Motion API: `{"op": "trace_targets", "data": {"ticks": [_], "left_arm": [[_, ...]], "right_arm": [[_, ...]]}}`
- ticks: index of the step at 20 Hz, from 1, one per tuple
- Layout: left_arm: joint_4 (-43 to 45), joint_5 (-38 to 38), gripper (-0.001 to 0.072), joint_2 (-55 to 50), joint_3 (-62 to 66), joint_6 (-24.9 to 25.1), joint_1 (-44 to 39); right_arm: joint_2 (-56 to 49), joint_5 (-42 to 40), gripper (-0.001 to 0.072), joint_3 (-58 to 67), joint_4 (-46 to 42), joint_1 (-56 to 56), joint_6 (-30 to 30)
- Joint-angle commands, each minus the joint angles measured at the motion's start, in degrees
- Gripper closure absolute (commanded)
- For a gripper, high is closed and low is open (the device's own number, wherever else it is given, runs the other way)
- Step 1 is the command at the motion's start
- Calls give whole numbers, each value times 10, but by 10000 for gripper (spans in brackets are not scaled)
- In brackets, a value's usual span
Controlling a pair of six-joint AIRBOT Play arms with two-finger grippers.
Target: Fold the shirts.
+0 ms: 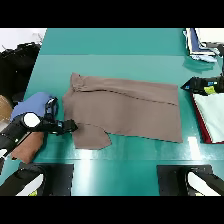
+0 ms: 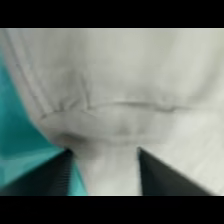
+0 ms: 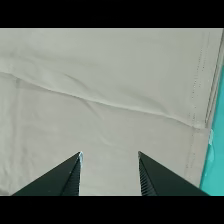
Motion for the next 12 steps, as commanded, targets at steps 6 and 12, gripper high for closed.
{"op": "trace_targets", "data": {"ticks": [6,12], "left_arm": [[-21,-43,684,5,45,22,0],[-21,-78,684,5,117,59,0]], "right_arm": [[27,129,301,-60,-16,-110,-13],[104,130,155,-338,-49,-294,-17]]}}
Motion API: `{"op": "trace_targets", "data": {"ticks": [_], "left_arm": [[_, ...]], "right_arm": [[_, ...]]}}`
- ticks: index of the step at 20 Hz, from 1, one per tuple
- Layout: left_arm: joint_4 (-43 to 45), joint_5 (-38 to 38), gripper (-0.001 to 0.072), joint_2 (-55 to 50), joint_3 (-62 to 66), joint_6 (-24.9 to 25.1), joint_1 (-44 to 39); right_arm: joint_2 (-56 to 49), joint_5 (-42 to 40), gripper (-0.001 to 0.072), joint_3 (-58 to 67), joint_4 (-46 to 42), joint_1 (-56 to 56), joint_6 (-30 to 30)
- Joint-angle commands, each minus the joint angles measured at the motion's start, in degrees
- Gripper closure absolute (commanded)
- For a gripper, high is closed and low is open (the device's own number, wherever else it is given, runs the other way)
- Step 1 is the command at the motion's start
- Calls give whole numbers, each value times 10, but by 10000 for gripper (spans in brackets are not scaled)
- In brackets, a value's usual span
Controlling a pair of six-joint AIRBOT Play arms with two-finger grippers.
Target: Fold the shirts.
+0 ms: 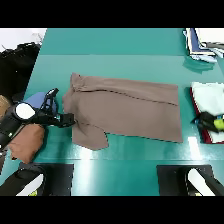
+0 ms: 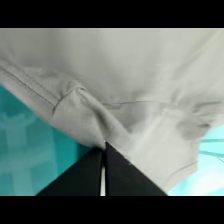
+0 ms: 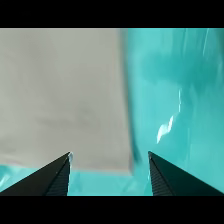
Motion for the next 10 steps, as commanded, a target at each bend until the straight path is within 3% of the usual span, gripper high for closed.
{"op": "trace_targets", "data": {"ticks": [1,2,4,9,10], "left_arm": [[-1,-11,684,0,28,15,0],[-1,-11,684,0,28,15,0],[-1,-12,684,0,28,15,0],[-1,-12,684,0,28,15,0],[-1,-14,684,0,28,15,0]], "right_arm": [[24,-2,160,-152,34,-102,-21],[24,-19,164,-181,60,-115,-30],[21,-53,283,-207,113,-118,-38],[-40,-72,284,-176,123,-50,-39],[-55,-71,335,-165,123,-35,-39]]}}
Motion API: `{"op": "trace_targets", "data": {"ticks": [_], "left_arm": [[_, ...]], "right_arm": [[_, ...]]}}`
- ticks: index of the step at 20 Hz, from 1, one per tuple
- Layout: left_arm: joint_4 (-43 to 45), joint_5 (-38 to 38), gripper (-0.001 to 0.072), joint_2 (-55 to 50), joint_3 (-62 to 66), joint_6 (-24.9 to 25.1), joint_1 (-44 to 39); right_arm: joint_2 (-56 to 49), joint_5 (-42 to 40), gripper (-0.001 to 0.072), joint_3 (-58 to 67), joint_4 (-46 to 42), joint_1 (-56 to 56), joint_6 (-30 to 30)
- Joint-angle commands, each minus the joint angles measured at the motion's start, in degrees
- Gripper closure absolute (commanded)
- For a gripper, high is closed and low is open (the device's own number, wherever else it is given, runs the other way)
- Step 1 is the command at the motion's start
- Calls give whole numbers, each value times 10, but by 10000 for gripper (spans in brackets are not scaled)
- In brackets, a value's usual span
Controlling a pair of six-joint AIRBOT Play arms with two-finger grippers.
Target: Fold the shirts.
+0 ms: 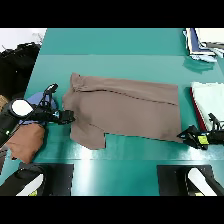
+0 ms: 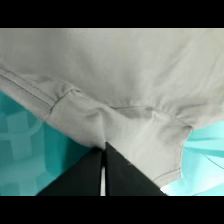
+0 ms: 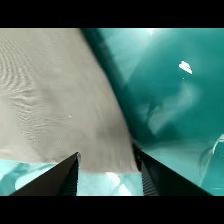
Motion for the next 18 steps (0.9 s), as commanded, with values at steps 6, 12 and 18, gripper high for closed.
{"op": "trace_targets", "data": {"ticks": [6,12,18], "left_arm": [[44,-30,686,49,15,-22,0],[73,-209,686,194,14,-80,0],[36,-221,686,222,66,-85,0]], "right_arm": [[-34,9,692,87,-31,123,-3],[91,114,692,149,-140,153,13],[156,145,694,214,-148,154,33]]}}
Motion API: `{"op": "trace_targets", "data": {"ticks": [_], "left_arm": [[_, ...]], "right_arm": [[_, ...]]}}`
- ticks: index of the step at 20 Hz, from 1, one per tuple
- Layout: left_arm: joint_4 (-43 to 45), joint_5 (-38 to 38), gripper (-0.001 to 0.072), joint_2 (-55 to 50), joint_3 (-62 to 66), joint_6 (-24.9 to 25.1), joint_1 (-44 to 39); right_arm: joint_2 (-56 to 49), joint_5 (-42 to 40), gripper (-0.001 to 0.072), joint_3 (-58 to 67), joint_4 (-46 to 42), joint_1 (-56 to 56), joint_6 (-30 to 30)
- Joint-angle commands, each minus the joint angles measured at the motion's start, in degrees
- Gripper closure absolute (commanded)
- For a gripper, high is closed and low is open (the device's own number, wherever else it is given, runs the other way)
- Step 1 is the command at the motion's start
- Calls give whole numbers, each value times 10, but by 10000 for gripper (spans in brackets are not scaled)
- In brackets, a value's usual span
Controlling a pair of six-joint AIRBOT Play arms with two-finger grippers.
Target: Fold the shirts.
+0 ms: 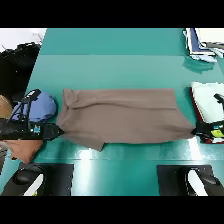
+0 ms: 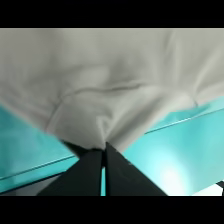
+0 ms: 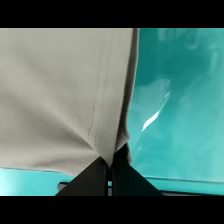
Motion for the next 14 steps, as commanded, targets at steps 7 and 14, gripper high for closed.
{"op": "trace_targets", "data": {"ticks": [7,14], "left_arm": [[46,227,685,-198,71,83,0],[46,338,683,-412,165,127,0]], "right_arm": [[-200,-97,694,165,-8,90,13],[-421,-114,691,318,26,115,13]]}}
